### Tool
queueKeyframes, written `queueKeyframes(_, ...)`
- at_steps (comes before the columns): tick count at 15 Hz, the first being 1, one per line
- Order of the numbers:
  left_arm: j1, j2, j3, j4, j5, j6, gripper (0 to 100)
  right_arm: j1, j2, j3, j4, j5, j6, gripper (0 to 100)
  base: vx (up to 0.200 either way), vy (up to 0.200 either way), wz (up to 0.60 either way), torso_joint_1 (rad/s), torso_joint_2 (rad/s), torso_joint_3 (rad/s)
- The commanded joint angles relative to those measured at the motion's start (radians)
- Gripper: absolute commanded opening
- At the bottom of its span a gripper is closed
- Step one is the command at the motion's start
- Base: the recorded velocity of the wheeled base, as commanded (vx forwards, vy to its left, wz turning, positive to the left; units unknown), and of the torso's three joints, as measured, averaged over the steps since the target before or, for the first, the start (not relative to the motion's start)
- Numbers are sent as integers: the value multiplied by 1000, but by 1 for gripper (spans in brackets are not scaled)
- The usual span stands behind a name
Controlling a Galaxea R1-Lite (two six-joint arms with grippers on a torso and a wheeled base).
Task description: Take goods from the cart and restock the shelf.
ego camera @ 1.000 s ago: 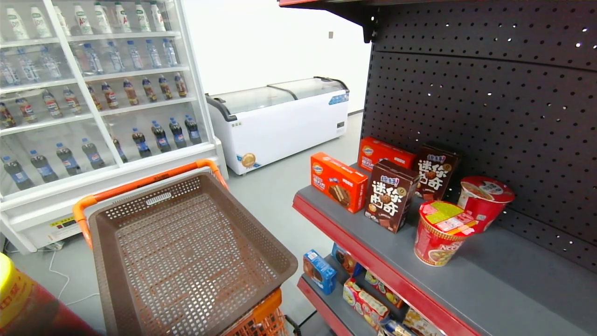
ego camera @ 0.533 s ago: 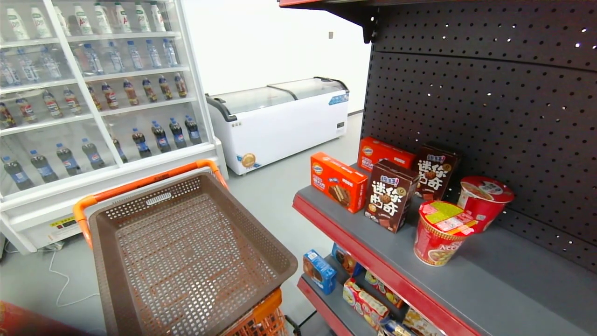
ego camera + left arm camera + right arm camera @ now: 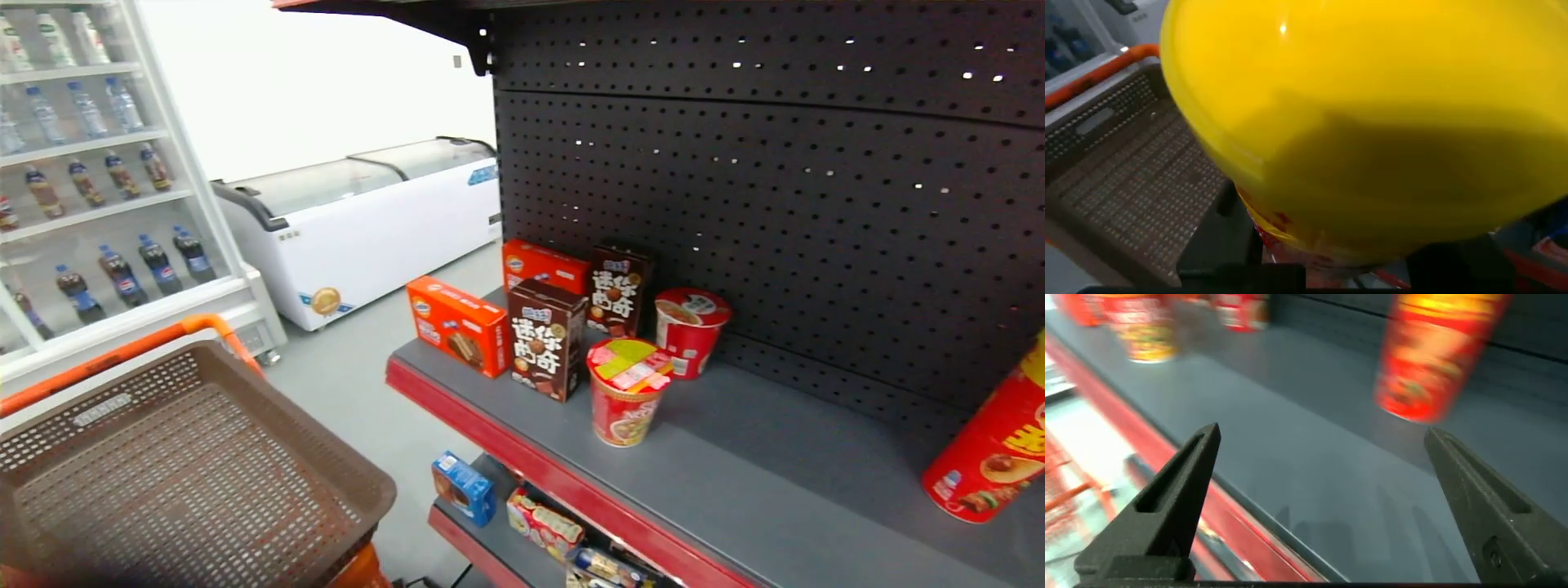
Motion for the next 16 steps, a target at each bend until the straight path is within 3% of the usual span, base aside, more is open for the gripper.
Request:
queueKeyframes(1, -8, -43, 0, 16, 1, -2, 0, 0, 0, 0, 0, 0, 0, 100, 0, 0, -600, 2, 2, 7)
queueKeyframes(14, -29, -50, -8, 27, 2, -6, 0, 0, 0, 0, 0, 0, 0, 100, 0, 0, -600, 3, 2, 3)
queueKeyframes(16, -29, -50, -11, 27, 2, -11, 0, 0, 0, 0, 0, 0, 0, 100, 0, 0, 0, 0, 0, 0)
